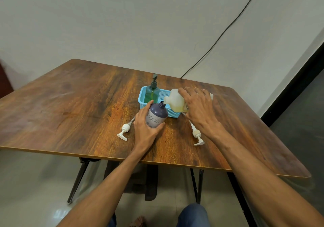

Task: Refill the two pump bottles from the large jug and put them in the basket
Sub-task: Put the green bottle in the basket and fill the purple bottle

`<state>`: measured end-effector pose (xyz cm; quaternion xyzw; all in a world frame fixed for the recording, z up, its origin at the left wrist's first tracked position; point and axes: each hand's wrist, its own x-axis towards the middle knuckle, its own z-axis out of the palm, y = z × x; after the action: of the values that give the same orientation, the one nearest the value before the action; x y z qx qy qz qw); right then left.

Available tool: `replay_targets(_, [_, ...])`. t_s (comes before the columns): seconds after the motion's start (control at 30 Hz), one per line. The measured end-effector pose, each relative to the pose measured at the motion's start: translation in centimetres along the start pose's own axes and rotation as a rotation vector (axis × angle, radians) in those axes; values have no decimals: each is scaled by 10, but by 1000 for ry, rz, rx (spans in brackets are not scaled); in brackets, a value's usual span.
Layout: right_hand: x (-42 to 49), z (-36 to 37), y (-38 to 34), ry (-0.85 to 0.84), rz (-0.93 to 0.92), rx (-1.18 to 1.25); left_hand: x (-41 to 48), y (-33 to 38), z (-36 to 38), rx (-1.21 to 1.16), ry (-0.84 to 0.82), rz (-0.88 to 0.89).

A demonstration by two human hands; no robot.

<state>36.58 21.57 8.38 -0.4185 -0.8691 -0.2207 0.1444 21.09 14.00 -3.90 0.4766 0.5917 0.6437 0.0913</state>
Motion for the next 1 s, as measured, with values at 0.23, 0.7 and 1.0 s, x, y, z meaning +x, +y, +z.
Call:
replay_targets(0.23, [1,-1,0,-2,0,-10,0,0,0,4,-9,3])
replay_targets(0.7, [-2,-4,1,-10,-2,-28,0,2,1,11,-16,3])
replay_targets(1.0, [-1,-4,0,-5,-4,-44,0,3,1,4,-12,9])
